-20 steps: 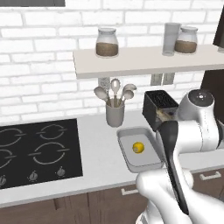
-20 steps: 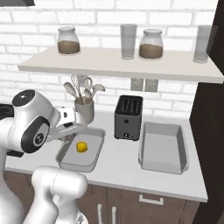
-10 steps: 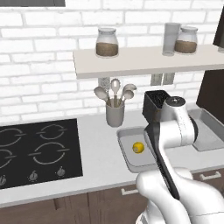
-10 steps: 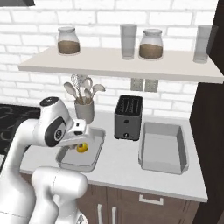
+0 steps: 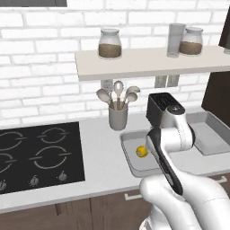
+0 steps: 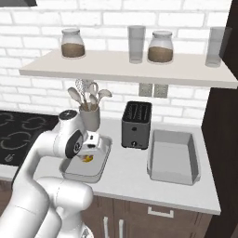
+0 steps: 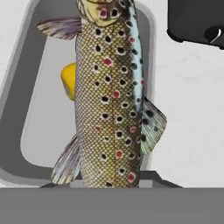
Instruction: Place one lemon and one fish in each tupperware on the nearby counter, to pack two identical lunches.
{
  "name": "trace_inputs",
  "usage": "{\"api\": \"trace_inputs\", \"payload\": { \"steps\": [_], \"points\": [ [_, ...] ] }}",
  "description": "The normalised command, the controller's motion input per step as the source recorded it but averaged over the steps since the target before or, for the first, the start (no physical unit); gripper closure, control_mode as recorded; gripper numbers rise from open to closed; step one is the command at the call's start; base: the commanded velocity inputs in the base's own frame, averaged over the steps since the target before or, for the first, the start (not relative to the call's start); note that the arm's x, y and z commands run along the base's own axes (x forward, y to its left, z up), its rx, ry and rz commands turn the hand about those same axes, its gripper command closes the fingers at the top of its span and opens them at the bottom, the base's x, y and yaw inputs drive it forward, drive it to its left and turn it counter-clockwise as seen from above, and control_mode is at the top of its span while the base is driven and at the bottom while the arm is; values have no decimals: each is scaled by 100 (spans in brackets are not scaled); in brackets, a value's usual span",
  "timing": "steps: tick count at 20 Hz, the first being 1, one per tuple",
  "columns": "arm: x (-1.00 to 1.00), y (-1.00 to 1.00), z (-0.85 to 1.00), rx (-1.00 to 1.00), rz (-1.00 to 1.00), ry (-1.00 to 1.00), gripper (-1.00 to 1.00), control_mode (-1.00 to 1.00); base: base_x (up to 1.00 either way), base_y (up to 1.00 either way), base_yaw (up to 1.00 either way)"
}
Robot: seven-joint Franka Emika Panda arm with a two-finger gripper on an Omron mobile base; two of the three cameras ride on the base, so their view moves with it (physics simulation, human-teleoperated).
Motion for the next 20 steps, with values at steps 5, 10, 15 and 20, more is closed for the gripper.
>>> {"api": "trace_inputs", "payload": {
  "steps": [5, 10, 15, 20],
  "points": [
    [58, 0, -50, 0, -6, 0, 100, -100, 0, 0, 0],
    [54, 0, -33, 0, -5, 0, 100, -100, 0, 0, 0],
    [12, 0, -32, 0, -4, 0, 100, -100, 0, 0, 0],
    [-8, 0, -46, 0, -4, 0, 100, -100, 0, 0, 0]
  ]
}}
